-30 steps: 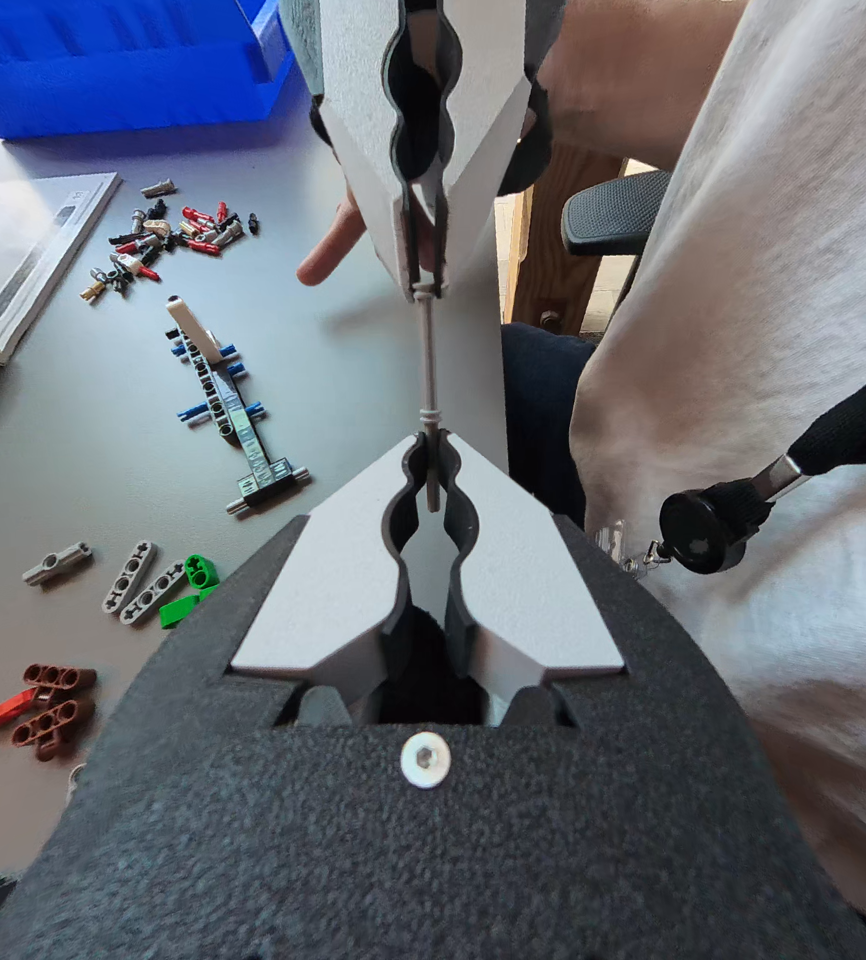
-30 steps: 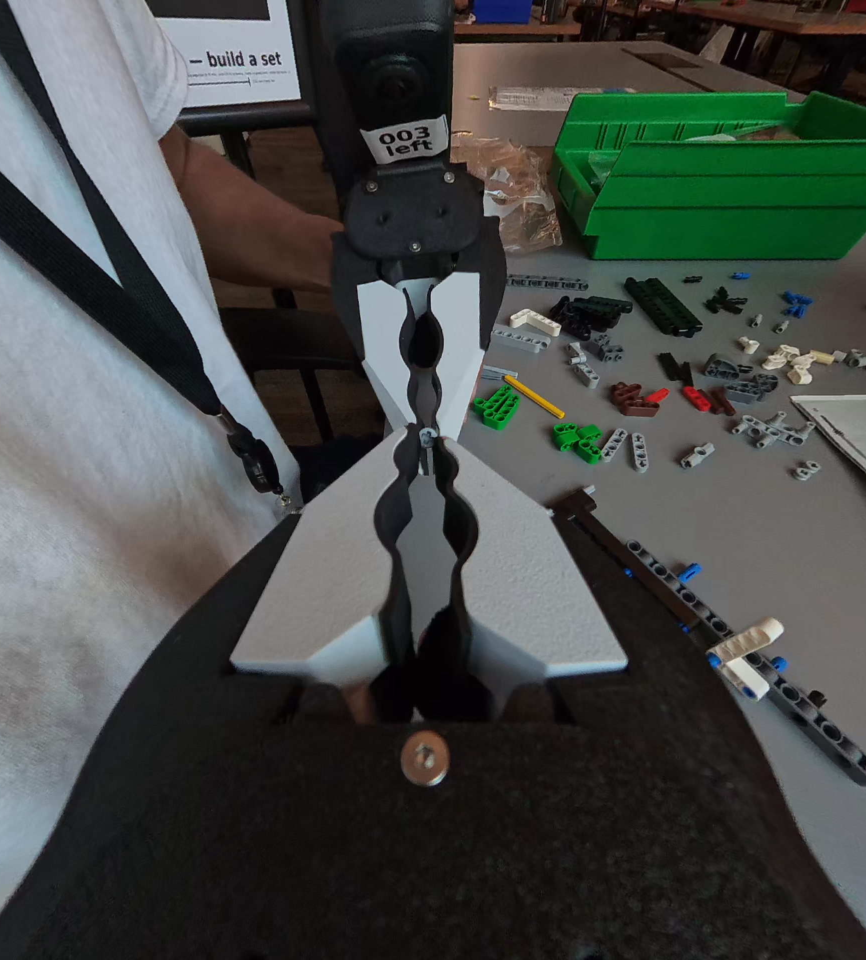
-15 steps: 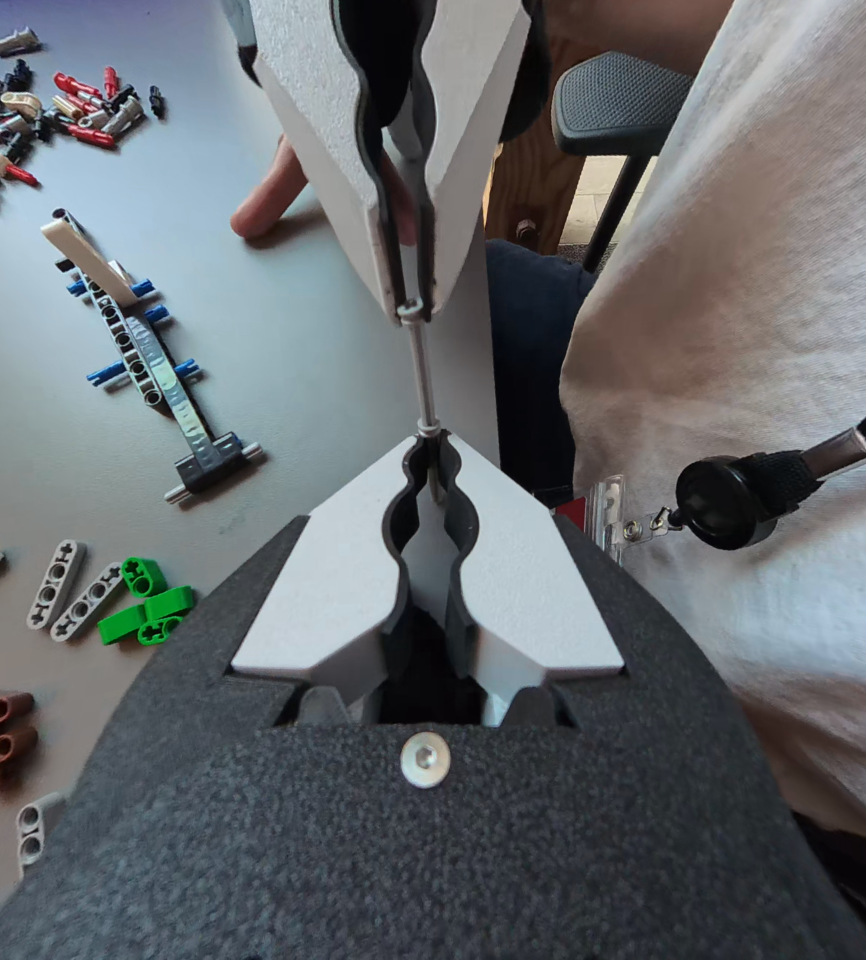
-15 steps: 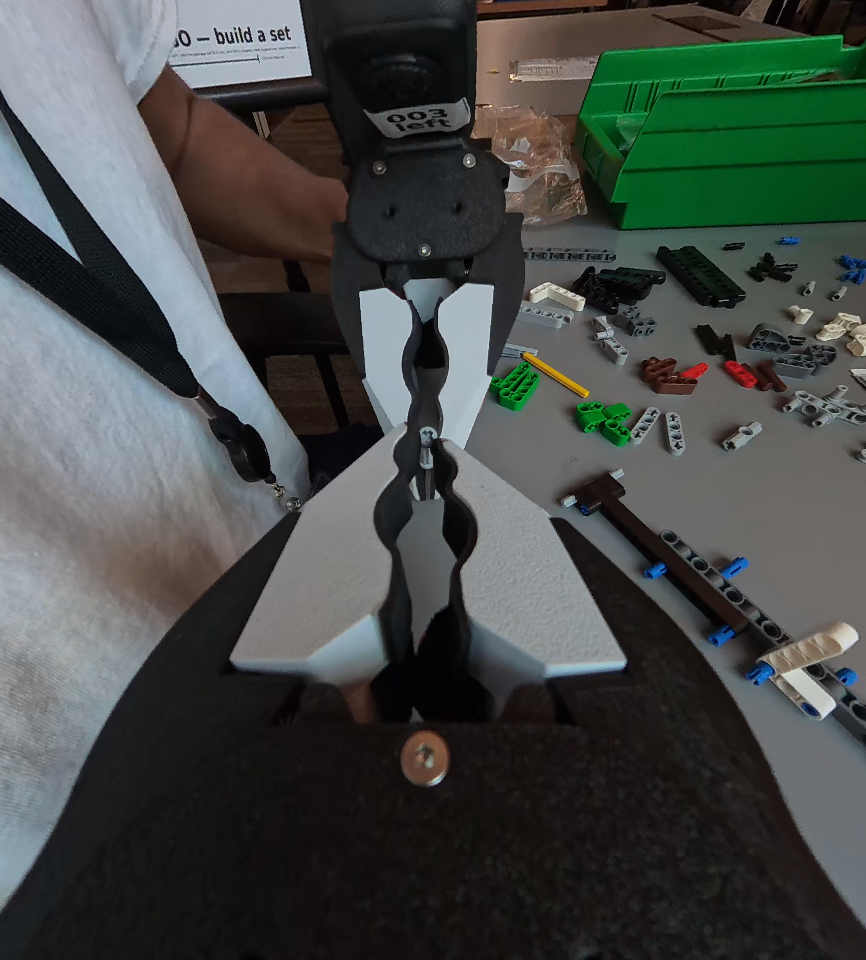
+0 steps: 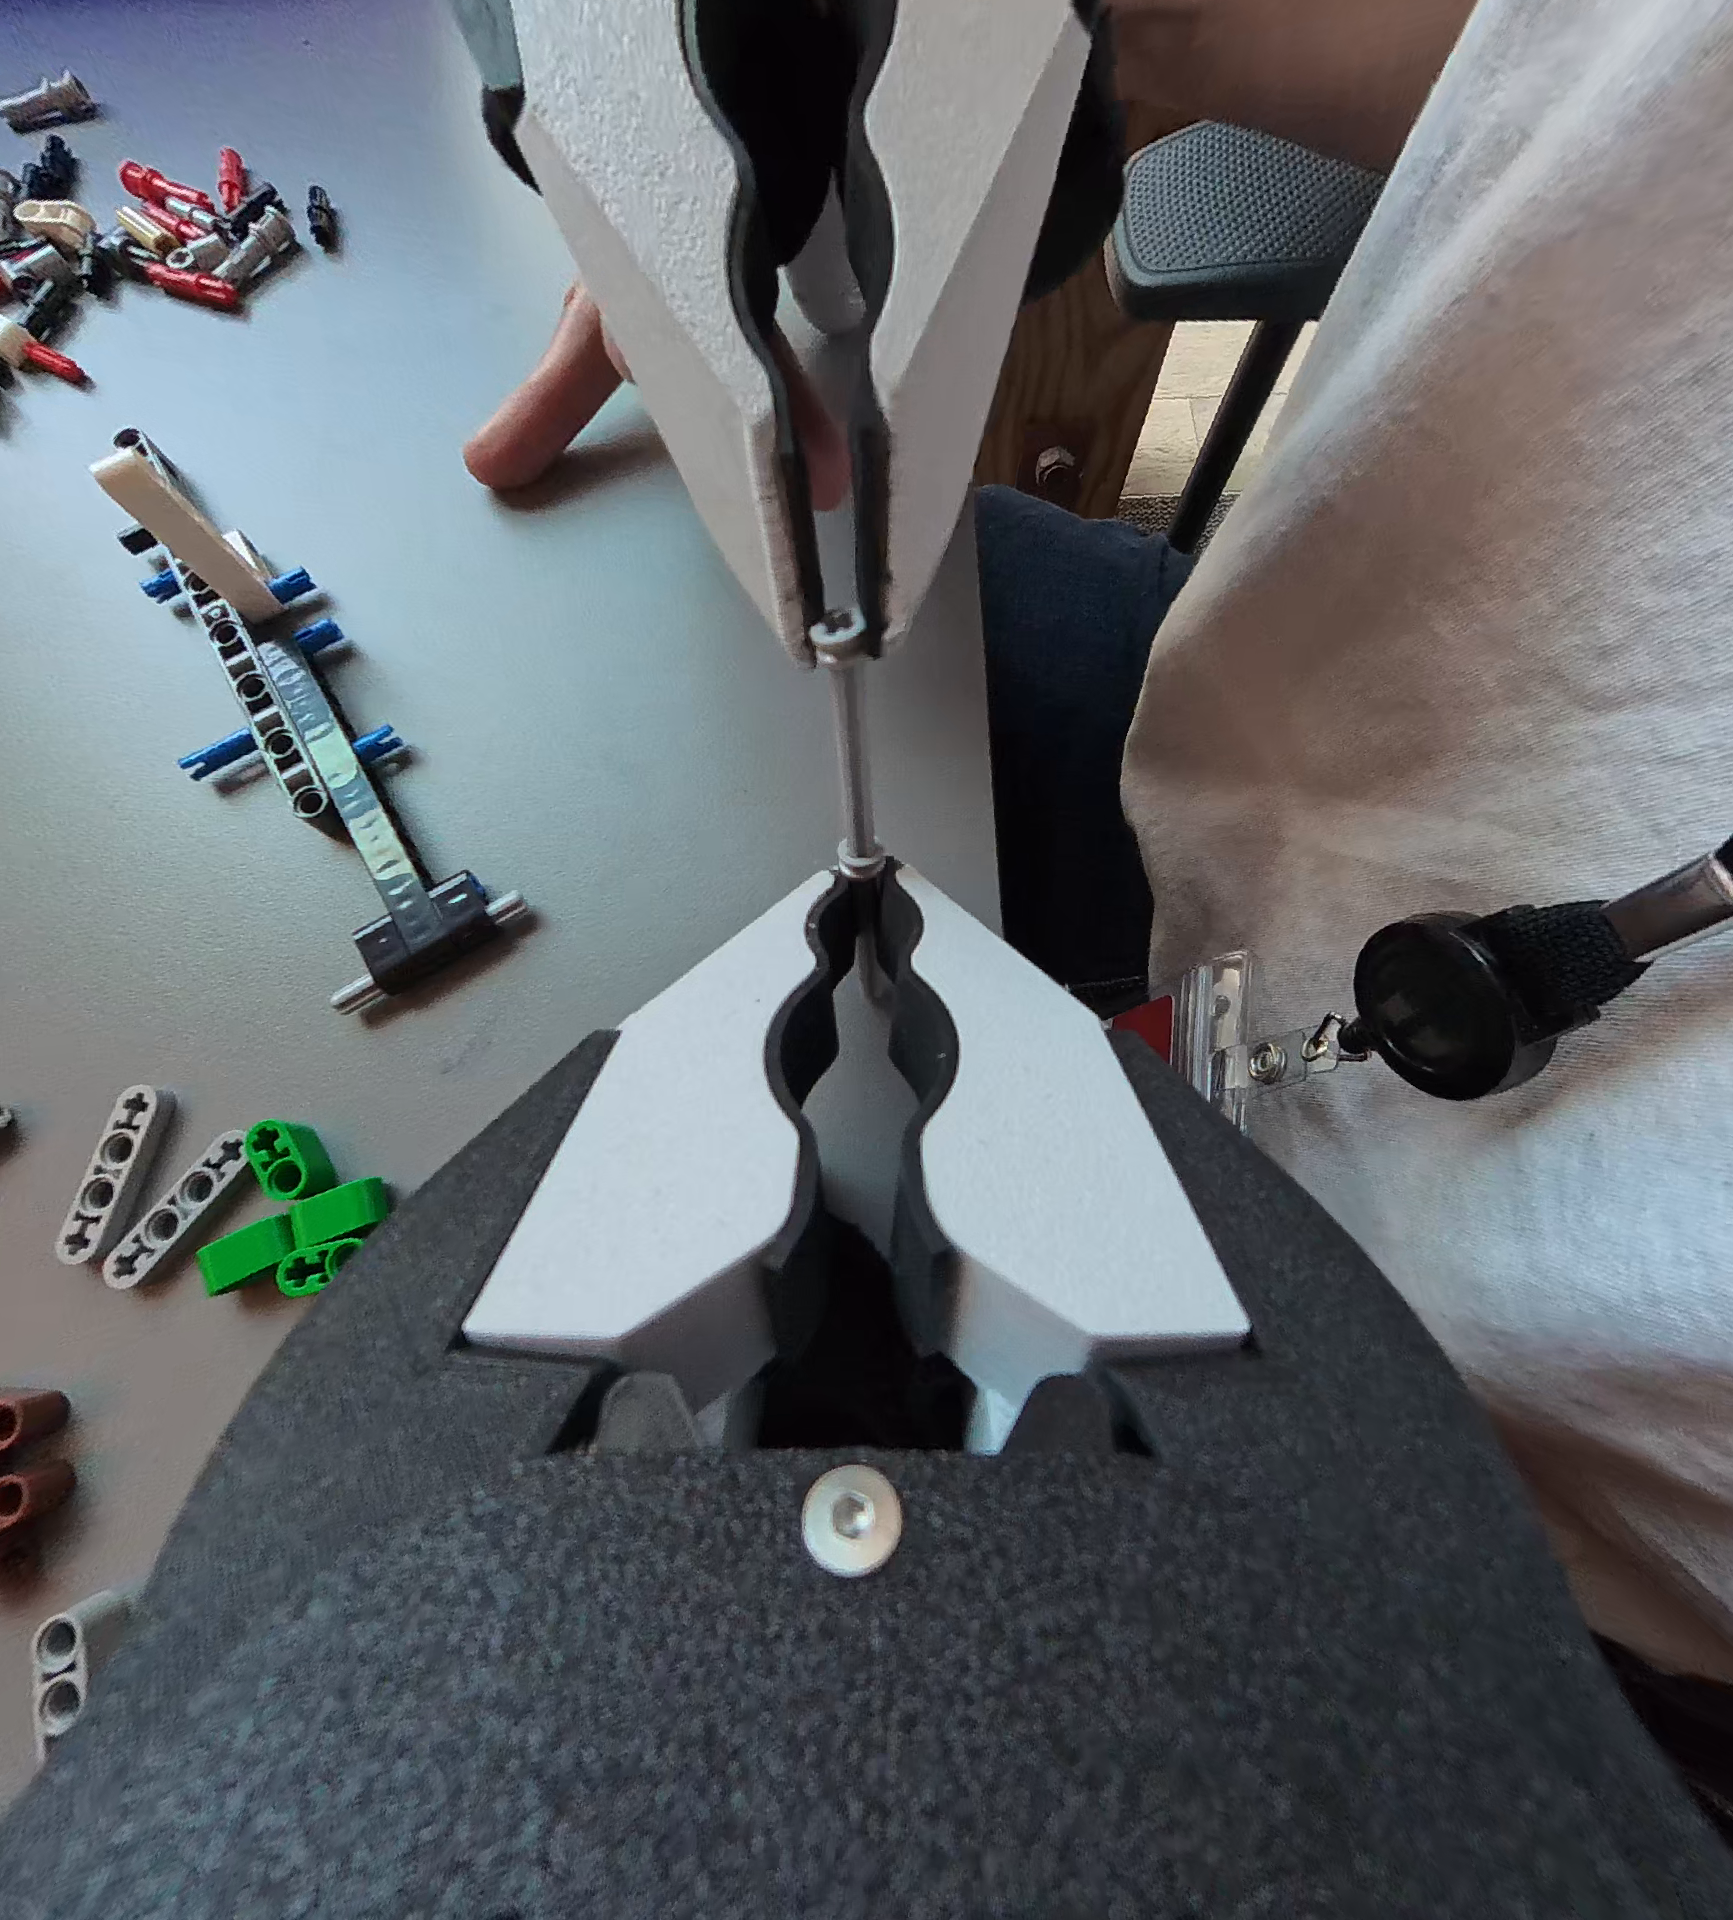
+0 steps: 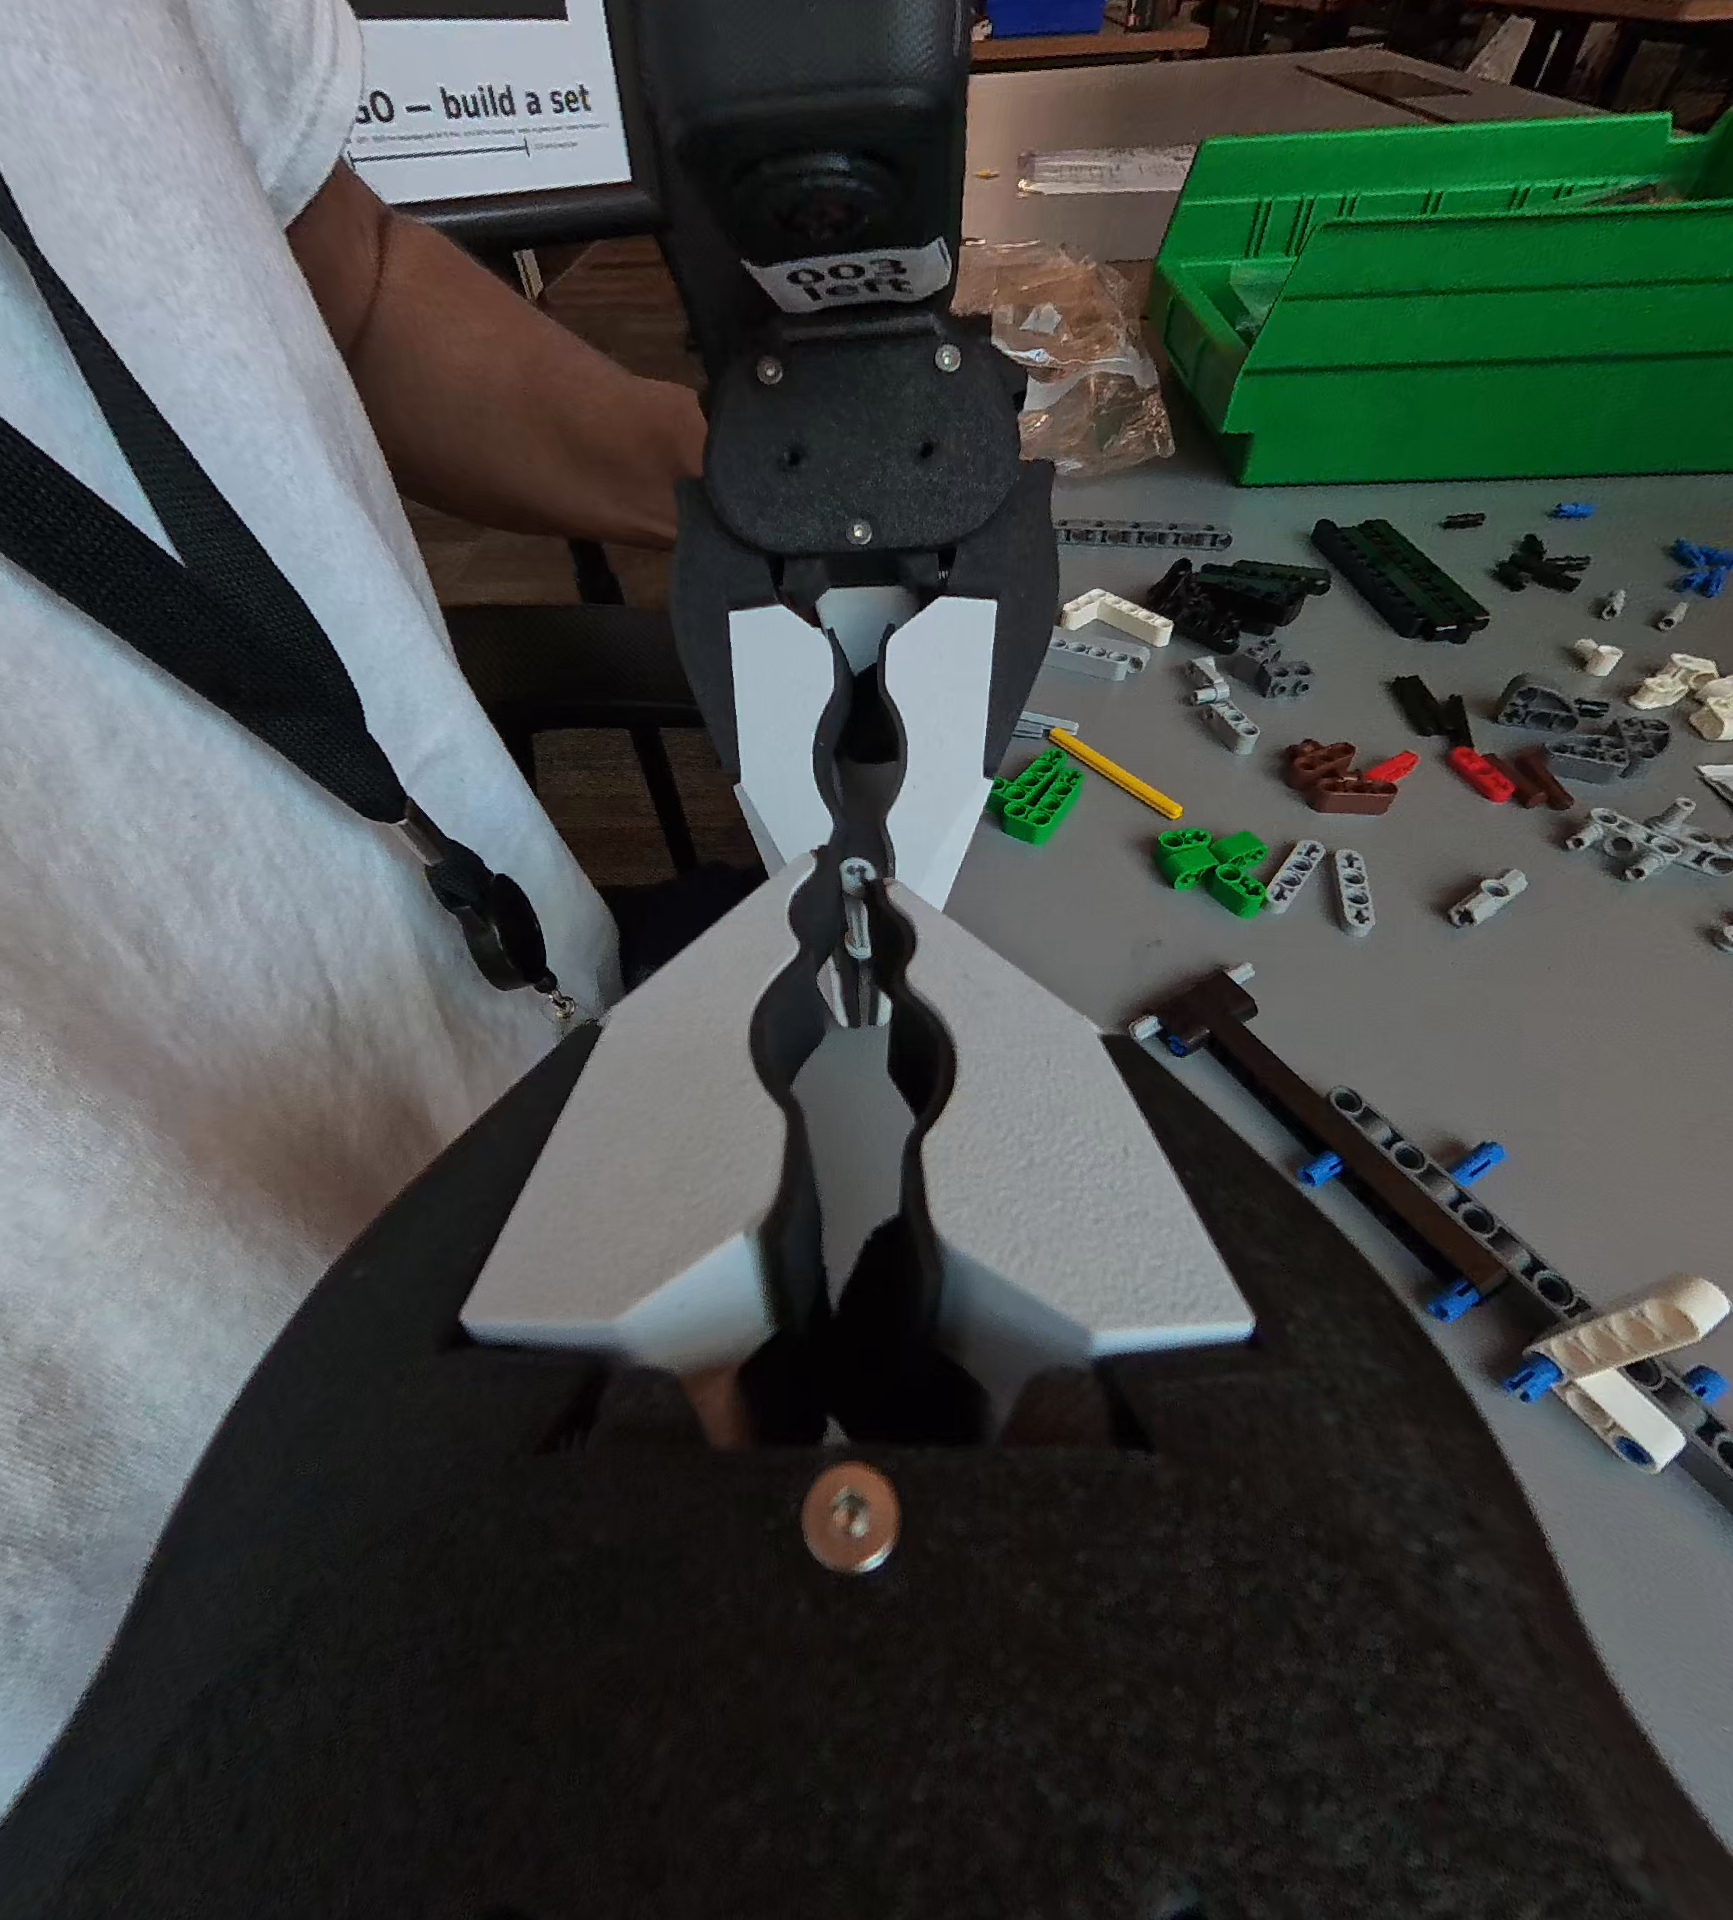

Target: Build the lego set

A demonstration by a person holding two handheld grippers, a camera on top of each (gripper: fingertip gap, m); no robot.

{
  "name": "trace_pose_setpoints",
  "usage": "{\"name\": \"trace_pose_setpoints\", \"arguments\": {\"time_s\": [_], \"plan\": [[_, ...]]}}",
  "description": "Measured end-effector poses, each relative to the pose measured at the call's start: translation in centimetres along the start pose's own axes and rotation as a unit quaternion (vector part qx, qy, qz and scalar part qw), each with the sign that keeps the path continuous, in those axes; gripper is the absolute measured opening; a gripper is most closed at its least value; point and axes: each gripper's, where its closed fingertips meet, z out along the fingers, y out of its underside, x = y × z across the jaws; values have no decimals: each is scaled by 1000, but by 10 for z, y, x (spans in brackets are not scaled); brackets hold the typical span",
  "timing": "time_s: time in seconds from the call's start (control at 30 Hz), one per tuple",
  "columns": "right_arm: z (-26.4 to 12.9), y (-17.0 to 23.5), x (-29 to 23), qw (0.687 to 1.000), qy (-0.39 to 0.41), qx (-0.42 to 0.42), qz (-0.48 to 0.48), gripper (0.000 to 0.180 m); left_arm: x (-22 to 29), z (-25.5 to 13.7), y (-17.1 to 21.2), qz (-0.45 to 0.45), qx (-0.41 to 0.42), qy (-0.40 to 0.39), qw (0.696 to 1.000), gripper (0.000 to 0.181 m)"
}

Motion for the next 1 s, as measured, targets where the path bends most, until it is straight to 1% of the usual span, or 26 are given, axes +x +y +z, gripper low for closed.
{"name": "trace_pose_setpoints", "arguments": {"time_s": [0.13,0.4,0.57,0.63,0.73,1.0], "plan": [[0,-2,1,1000,12,1,-18,5,-1,0,0,-5,1,0,1000,2],[-1,-3,1,1000,13,6,-14,6,-1,1,0,5,-1,-11,1000,3],[-3,-2,3,1000,19,0,1,11,-1,1,1,13,-3,-17,1000,3],[-3,-4,2,1000,18,1,9,17,-1,2,1,14,-4,-18,1000,3],[-7,-4,1,1000,20,5,21,18,-1,2,1,15,-5,-19,1000,3],[-12,5,1,998,50,-33,37,17,-2,2,1,16,-5,-21,1000,4]]}}
